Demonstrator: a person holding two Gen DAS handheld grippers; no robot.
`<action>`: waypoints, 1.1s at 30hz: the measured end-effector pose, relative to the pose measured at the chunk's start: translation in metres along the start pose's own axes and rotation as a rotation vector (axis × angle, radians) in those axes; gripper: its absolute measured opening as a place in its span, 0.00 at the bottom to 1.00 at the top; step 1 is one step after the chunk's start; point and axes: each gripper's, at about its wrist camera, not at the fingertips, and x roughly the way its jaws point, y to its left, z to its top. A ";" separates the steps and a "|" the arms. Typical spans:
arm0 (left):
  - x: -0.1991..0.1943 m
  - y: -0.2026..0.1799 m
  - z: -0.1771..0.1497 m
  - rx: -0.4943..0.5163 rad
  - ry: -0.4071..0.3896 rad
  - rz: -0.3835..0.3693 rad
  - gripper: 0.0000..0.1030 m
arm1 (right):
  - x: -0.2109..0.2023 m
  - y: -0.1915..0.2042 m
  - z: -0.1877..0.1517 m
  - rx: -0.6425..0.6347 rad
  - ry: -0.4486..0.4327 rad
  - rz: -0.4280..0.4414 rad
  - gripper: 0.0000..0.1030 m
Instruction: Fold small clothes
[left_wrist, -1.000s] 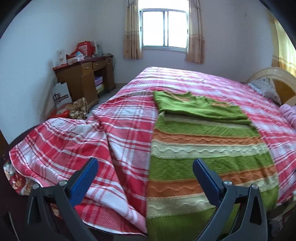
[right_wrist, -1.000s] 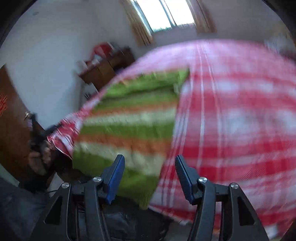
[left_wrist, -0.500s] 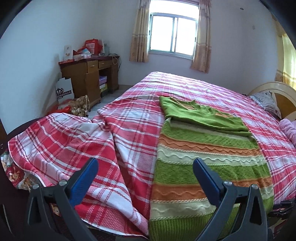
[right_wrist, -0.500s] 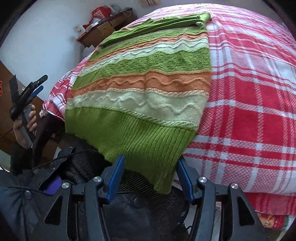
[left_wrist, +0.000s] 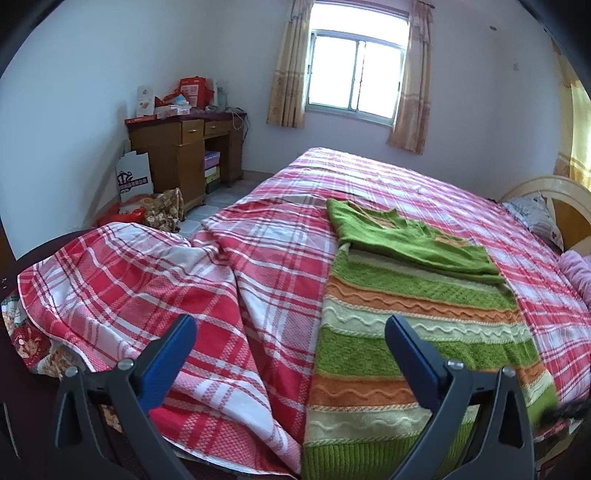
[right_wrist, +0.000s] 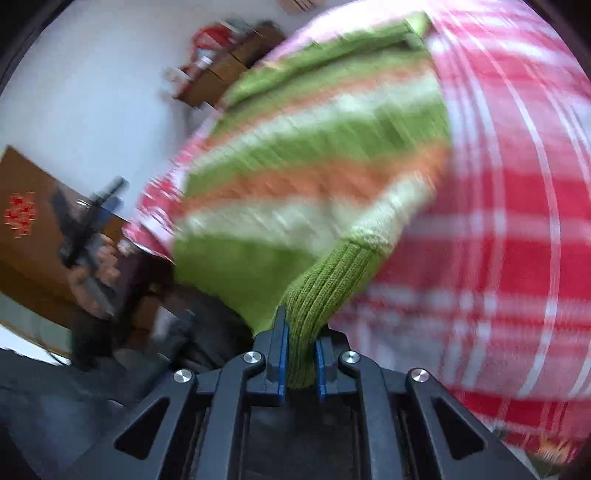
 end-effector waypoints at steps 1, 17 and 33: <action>0.000 0.001 0.000 -0.001 0.000 0.005 1.00 | -0.004 0.005 0.014 -0.012 -0.037 0.016 0.11; 0.023 0.024 -0.007 0.057 0.098 -0.041 1.00 | 0.045 -0.054 0.135 0.169 -0.295 -0.202 0.10; 0.099 -0.029 -0.030 0.066 0.293 -0.193 0.64 | 0.050 -0.058 0.128 0.157 -0.293 -0.223 0.11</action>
